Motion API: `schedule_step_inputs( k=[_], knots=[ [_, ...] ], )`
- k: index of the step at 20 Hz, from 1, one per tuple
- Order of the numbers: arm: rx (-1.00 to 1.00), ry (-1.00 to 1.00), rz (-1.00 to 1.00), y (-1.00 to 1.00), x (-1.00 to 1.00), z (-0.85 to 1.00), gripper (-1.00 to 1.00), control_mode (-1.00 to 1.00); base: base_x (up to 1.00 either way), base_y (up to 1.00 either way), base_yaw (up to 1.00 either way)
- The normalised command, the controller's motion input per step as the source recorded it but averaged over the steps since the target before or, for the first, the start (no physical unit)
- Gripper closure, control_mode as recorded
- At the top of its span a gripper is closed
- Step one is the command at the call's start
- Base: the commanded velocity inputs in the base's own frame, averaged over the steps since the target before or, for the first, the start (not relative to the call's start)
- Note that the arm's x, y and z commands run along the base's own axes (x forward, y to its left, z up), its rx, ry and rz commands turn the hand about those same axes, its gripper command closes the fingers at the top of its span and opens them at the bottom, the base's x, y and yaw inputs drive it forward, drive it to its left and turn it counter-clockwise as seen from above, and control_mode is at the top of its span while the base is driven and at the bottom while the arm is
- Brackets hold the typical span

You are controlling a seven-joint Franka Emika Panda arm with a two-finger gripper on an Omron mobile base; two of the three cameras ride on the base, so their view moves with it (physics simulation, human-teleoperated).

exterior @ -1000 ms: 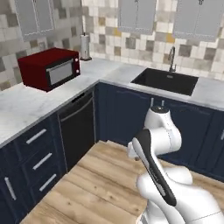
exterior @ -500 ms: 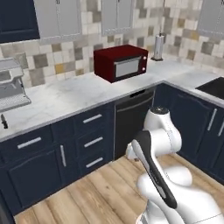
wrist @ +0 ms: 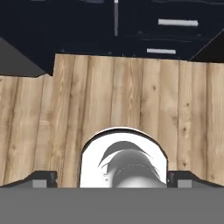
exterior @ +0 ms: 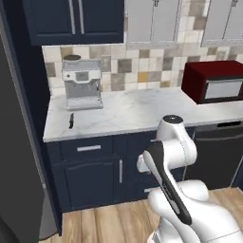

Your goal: Retrieve the butter from the fridge and place it on a plate on the dining table. Then retrieve the butter knife by the fridge and place it near the plate.

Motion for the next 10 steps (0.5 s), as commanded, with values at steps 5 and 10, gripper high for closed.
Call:
schedule_step_inputs(
  k=[5, 10],
  knots=[
    [0.00, 0.00, 0.00, 0.00, 0.00, 0.00, -1.00, 1.00, 0.90, -0.41, 0.55],
    [0.00, 0.00, 0.00, 0.00, 0.00, 0.00, -1.00, 1.00, 0.57, -0.17, 0.16]
  ],
)
